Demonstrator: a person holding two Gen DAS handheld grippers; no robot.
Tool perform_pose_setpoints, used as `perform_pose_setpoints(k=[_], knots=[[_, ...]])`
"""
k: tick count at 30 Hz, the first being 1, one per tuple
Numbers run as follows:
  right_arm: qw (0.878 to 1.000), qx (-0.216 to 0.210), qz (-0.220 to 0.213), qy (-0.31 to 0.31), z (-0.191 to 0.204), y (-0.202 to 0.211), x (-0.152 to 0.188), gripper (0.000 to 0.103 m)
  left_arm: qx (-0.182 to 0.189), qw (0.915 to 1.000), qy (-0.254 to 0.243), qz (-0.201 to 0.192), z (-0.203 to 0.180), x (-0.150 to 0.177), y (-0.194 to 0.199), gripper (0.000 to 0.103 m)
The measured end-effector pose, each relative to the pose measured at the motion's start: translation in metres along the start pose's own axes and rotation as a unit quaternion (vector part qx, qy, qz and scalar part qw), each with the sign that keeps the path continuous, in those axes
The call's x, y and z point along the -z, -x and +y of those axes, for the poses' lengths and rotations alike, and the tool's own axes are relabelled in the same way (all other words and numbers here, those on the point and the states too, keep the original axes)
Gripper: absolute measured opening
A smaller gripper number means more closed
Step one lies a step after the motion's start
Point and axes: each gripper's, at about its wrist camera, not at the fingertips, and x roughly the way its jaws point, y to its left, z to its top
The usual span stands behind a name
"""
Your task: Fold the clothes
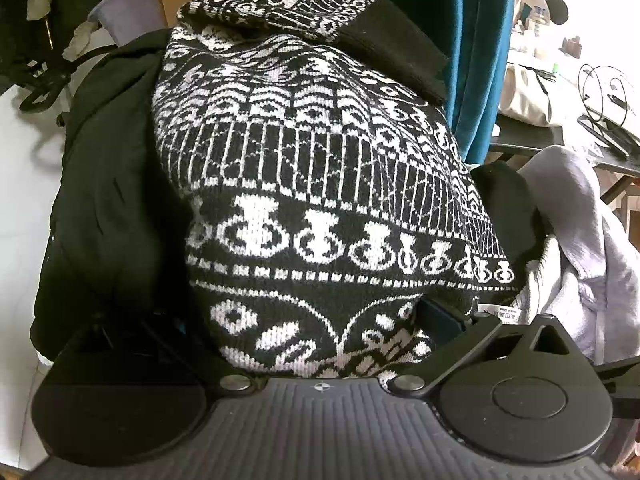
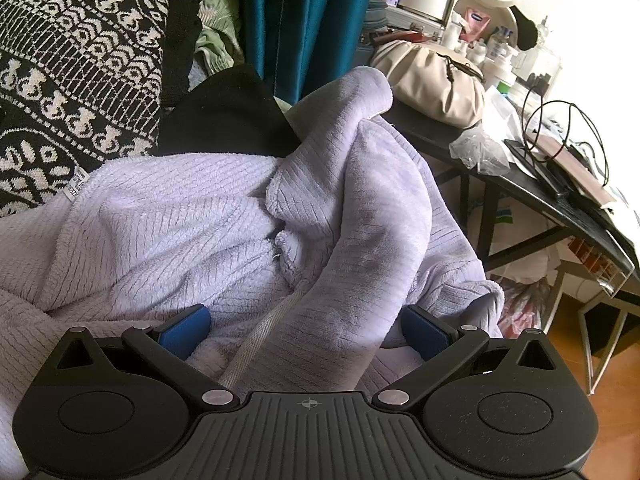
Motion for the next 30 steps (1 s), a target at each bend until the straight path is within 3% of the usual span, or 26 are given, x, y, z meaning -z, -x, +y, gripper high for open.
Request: perform_pose_setpoints(k=[4, 9, 17, 22, 30], knots=[[1.0, 0.001, 0.0, 0.0, 0.0, 0.0, 0.0, 0.102, 0.009, 0.9999, 0.012, 0.006, 0.004, -0.002, -0.001, 0.103], [1.0, 0.0, 0.001, 0.0, -0.001, -0.001, 0.0, 0.102, -0.004, 0.9999, 0.01, 0.0, -0.002, 0.0, -0.002, 0.103], [1.0, -0.001, 0.002, 0.0, -0.001, -0.002, 0.0, 0.102, 0.029, 0.9966, 0.049, -0.06, 0.012, 0.014, 0.005, 0.103], [1.0, 0.001, 0.007, 0.002, 0.001, -0.003, -0.002, 0.102, 0.018, 0.9991, 0.036, -0.015, 0.008, -0.001, 0.001, 0.103], [1.0, -0.002, 0.009, 0.005, -0.001, -0.003, -0.003, 0.102, 0.012, 0.9992, 0.033, -0.021, 0.004, 0.005, 0.002, 0.103]])
